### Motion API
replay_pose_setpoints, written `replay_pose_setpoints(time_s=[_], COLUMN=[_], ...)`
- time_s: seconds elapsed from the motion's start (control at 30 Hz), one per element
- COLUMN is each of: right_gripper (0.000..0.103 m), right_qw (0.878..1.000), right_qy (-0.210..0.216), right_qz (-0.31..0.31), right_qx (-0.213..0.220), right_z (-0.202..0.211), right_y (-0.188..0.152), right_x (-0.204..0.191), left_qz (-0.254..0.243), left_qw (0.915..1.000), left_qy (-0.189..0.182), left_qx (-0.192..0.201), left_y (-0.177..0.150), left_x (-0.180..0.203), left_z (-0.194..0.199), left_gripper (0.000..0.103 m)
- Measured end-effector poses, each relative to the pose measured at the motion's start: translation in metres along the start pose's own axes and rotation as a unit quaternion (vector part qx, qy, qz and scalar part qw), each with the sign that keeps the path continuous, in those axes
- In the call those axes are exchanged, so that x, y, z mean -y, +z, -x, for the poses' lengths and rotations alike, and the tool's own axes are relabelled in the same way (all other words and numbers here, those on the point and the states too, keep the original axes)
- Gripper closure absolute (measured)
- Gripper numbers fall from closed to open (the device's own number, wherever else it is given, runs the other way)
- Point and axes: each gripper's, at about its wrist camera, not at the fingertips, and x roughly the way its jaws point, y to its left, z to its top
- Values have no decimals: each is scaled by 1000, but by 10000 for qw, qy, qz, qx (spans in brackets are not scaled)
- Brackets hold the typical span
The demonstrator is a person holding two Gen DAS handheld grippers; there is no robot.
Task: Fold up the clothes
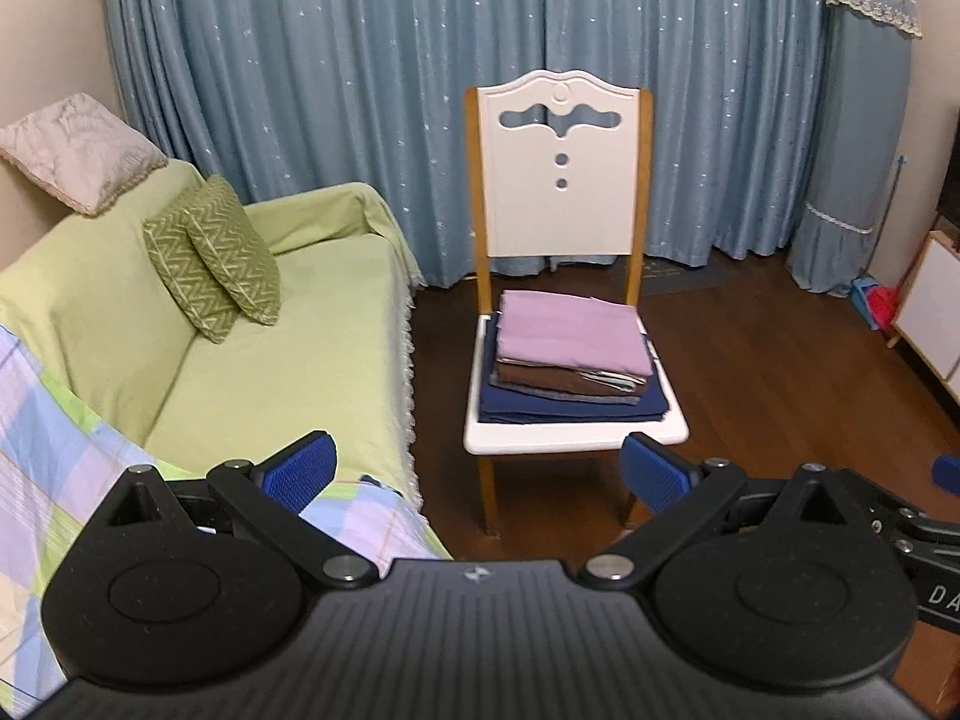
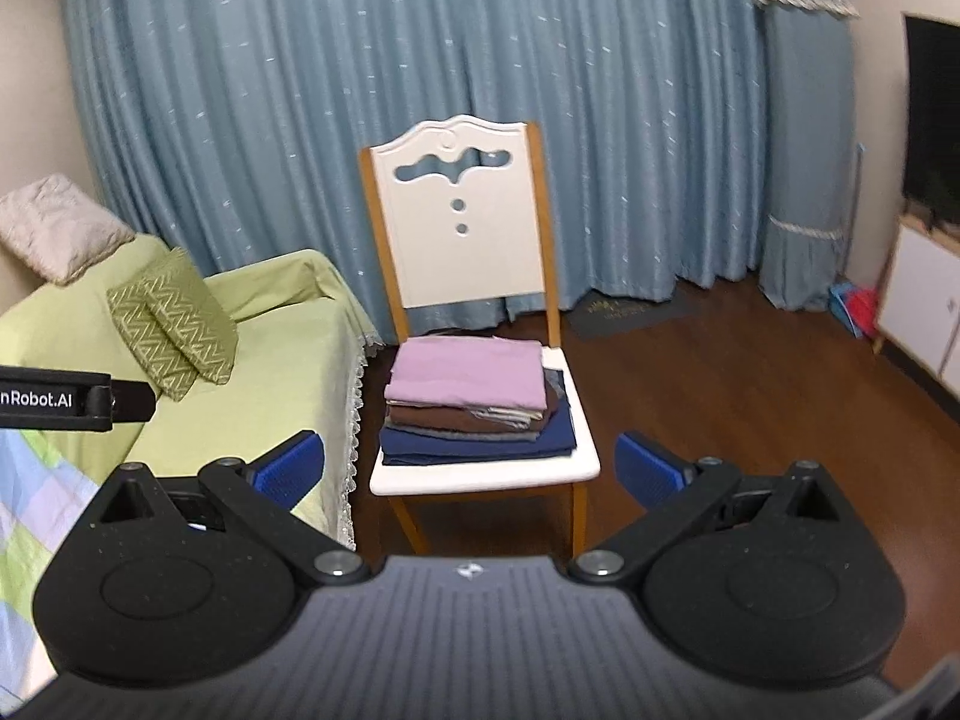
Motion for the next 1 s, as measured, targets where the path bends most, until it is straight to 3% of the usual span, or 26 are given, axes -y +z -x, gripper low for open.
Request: replay_pose_setpoints(time_s=[0.13,0.33,0.6,0.9,1.0], right_gripper=[1,1,1,1,1], right_qw=[9988,9961,9959,9956,9956], right_qy=[-11,-32,120,205,186], right_qz=[-438,-766,-624,-690,-684], right_qx=[-214,-444,-638,-602,-607], right_z=[9,9,-10,-25,-29], right_y=[-9,-14,-17,-10,-6], right_x=[9,17,8,13,17], left_qz=[-52,-127,135,-186,-174], left_qw=[9997,9998,9998,9990,9993], left_qy=[-213,-104,40,378,314], left_qx=[-46,-94,-170,151,107], left_y=[-1,0,1,6,10], left_x=[-1,-3,-12,5,11], left_z=[7,8,-6,-11,-16], left_gripper=[1,1,1,1,1])
